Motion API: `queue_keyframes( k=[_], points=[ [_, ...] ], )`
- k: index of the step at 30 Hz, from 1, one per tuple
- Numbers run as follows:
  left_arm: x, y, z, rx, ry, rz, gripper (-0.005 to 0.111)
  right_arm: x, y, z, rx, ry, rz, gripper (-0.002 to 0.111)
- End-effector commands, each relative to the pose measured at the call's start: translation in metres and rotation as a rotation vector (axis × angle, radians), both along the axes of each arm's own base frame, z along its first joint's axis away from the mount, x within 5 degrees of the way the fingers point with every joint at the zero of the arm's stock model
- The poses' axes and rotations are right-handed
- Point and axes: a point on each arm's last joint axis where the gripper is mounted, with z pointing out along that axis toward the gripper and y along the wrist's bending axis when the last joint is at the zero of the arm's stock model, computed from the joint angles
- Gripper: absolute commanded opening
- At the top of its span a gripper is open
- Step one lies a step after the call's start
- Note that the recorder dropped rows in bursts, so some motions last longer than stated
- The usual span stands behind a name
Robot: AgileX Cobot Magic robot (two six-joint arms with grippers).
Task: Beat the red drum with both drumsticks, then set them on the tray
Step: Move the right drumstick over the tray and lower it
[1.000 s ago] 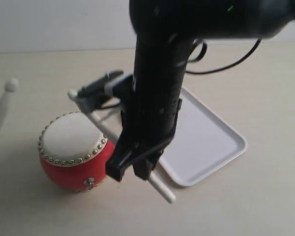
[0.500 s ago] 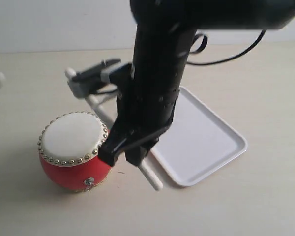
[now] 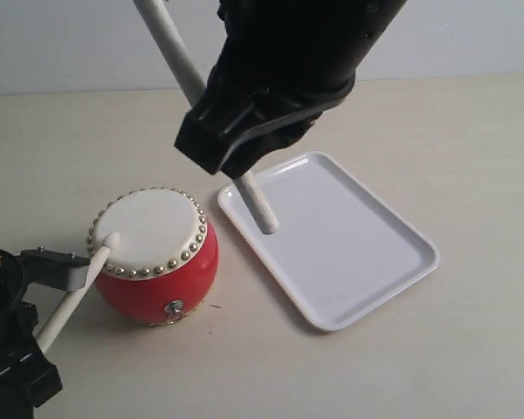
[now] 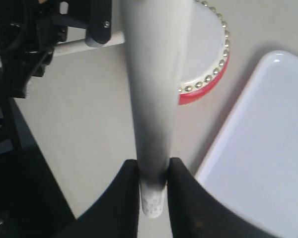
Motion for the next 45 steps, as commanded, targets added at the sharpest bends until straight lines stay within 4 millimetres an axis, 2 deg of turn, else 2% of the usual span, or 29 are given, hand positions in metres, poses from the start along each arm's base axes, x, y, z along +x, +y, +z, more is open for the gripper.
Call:
queue_keyframes(
  k=[1,4,7,11,14,17,23,28,33,45],
  points=[
    [-0.009,0.006,0.020,0.012,-0.058,0.021,0.000,0.017,-0.009,-0.005,-0.060,-0.053,-0.040,0.000],
    [-0.020,0.012,0.054,-0.049,-0.222,0.033,0.000,0.042,-0.024,-0.014,-0.067,-0.015,-0.129,0.000],
    [-0.038,0.020,0.088,-0.125,-0.400,0.054,0.000,0.077,-0.047,-0.033,-0.109,0.028,-0.248,0.000],
    [-0.068,0.034,0.125,-0.220,-0.627,0.060,0.000,0.120,-0.069,-0.079,-0.192,0.137,-0.360,0.000],
    [-0.087,0.044,0.141,-0.256,-0.746,0.112,0.000,0.142,-0.075,-0.122,-0.277,0.223,-0.389,0.000],
    [-0.098,0.050,0.153,-0.314,-0.871,0.209,0.000,0.153,-0.075,-0.161,-0.376,0.273,-0.375,0.000],
    [-0.100,0.052,0.159,-0.352,-0.945,0.271,0.000,0.161,-0.076,-0.204,-0.479,0.331,-0.336,0.000],
    [-0.097,0.052,0.151,-0.336,-0.940,0.268,0.000,0.163,-0.079,-0.216,-0.534,0.325,-0.320,0.000],
    [-0.094,0.051,0.146,-0.338,-0.954,0.271,0.000,0.167,-0.085,-0.217,-0.596,0.280,-0.302,0.000],
    [-0.088,0.049,0.151,-0.382,-1.047,0.270,0.000,0.169,-0.089,-0.229,-0.657,0.273,-0.299,0.000]
  ],
)
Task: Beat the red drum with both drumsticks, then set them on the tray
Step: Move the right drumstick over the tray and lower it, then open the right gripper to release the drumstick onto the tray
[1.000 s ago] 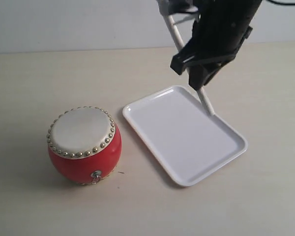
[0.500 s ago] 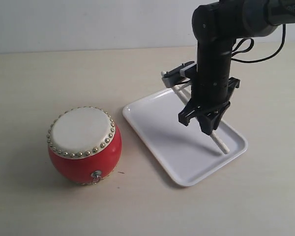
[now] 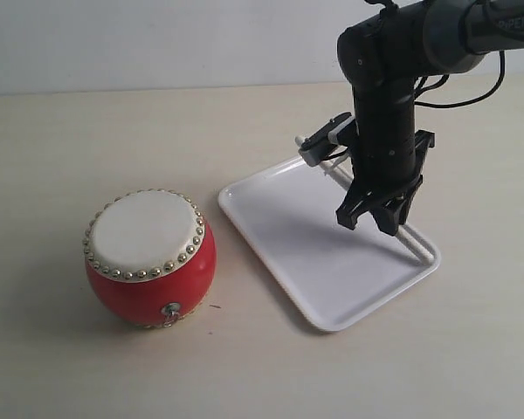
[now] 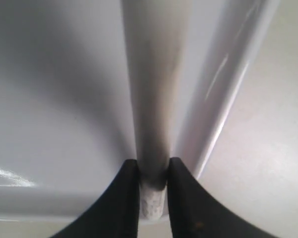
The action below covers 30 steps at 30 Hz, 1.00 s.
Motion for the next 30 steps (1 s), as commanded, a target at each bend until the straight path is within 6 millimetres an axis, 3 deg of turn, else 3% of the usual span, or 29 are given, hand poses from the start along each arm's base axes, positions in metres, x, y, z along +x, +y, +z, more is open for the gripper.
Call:
queue_keyframes(
  k=[1,16,24,30],
  points=[
    [0.0020,-0.0006,0.0007,-0.008,-0.023,0.003,0.000,0.0018,-0.0017,-0.0040,-0.010,0.003,-0.004,0.000],
    [0.0030,-0.0010,0.0016,-0.018,-0.034,0.009,0.000,0.0019,-0.0018,-0.0040,-0.012,0.000,-0.010,0.000],
    [0.0035,-0.0011,0.0020,-0.021,-0.041,0.010,0.000,0.0019,-0.0018,-0.0040,-0.013,0.000,-0.012,0.024],
    [0.0045,-0.0014,0.0030,-0.030,-0.054,0.016,0.000,0.0019,-0.0018,-0.0040,-0.015,-0.004,-0.029,0.031]
  ],
)
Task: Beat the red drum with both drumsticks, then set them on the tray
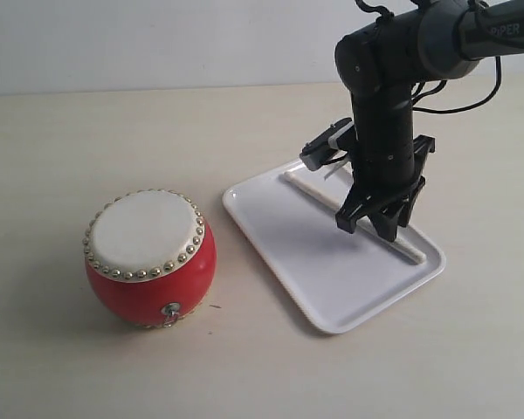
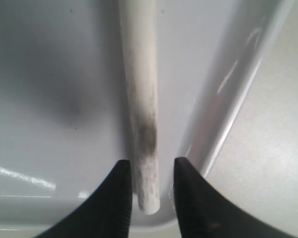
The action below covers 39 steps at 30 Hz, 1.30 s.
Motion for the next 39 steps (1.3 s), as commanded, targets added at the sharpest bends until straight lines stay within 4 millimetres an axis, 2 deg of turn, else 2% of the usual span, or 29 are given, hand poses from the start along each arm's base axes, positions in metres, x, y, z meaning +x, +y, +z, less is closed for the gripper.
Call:
queue_keyframes(
  k=[1,4,9,11,16,21,25,28,33,39],
  points=[
    [0.002,-0.001,0.001,-0.022,-0.020,0.011,0.000,0.001,-0.001,0.003,0.003,-0.013,-0.023,0.031],
    [0.001,-0.005,0.003,-0.080,-0.003,0.008,0.000,-0.003,0.003,0.021,0.066,-0.039,-0.080,0.031],
    [0.002,-0.016,0.003,-0.190,0.060,-0.016,0.000,-0.021,0.011,0.074,0.316,-0.143,-0.128,0.031],
    [0.004,-0.022,0.002,-0.231,0.095,-0.042,0.000,-0.035,0.017,0.094,0.489,-0.189,-0.125,0.031],
    [0.014,-0.040,-0.014,-0.369,0.134,-0.123,0.000,-0.080,0.028,0.128,0.881,-0.200,-0.040,0.031],
    [0.019,-0.055,-0.026,-0.440,0.124,-0.284,0.000,-0.108,0.037,0.141,1.219,-0.178,0.034,0.032],
    [0.026,-0.061,-0.038,-0.430,0.144,-0.333,0.000,-0.121,0.044,0.149,1.400,-0.079,0.153,0.046],
    [0.032,-0.064,-0.049,-0.409,0.176,-0.340,0.000,-0.121,0.047,0.152,1.448,-0.096,0.177,0.055],
    [0.038,-0.068,-0.056,-0.385,0.165,-0.388,0.000,-0.137,0.068,0.155,1.486,-0.096,0.288,0.056],
    [0.039,-0.069,-0.053,-0.385,0.105,-0.436,0.000,-0.152,0.092,0.152,1.454,-0.143,0.340,0.058]
  ],
)
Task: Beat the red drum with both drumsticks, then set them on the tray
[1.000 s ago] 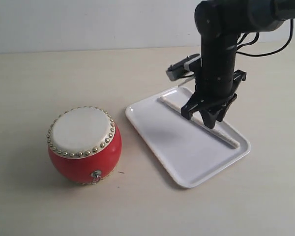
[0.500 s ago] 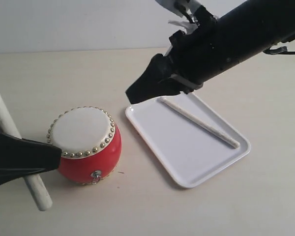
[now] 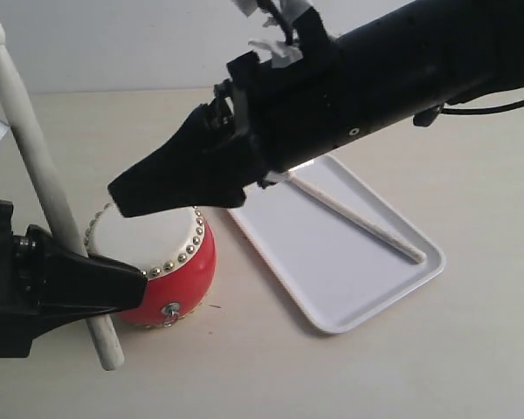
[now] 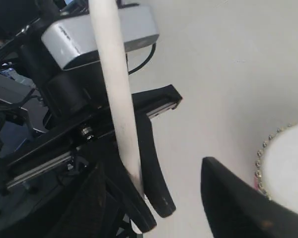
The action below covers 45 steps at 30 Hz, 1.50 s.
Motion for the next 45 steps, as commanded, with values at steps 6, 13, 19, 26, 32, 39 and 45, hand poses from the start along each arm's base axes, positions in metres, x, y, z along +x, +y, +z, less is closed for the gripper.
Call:
queue_keyframes(
  k=[6,13,19,26,32,39,45],
  points=[
    [0.000,-0.001,0.000,-0.004,-0.043,-0.027,0.000,-0.014,0.025,0.003,0.044,-0.071,-0.029,0.064],
    [0.000,-0.001,0.000,0.009,-0.076,-0.052,0.000,-0.015,0.029,0.007,0.093,-0.031,-0.056,0.062],
    [0.000,0.000,-0.001,0.022,-0.111,-0.074,0.000,-0.023,0.039,0.006,0.083,-0.071,-0.044,0.062],
    [-0.001,-0.001,-0.001,0.020,-0.107,-0.079,0.000,-0.026,0.046,-0.001,0.085,-0.045,-0.032,0.059],
    [-0.002,-0.001,-0.001,0.018,-0.103,-0.087,0.000,-0.025,0.048,-0.003,0.088,-0.028,-0.035,0.053],
    [-0.002,-0.001,-0.001,0.019,-0.102,-0.090,0.000,-0.026,0.048,-0.002,0.099,-0.016,-0.023,0.025],
    [-0.003,-0.001,-0.001,0.015,-0.095,-0.101,0.003,-0.028,0.048,-0.002,0.107,-0.005,-0.008,0.000]
  ],
)
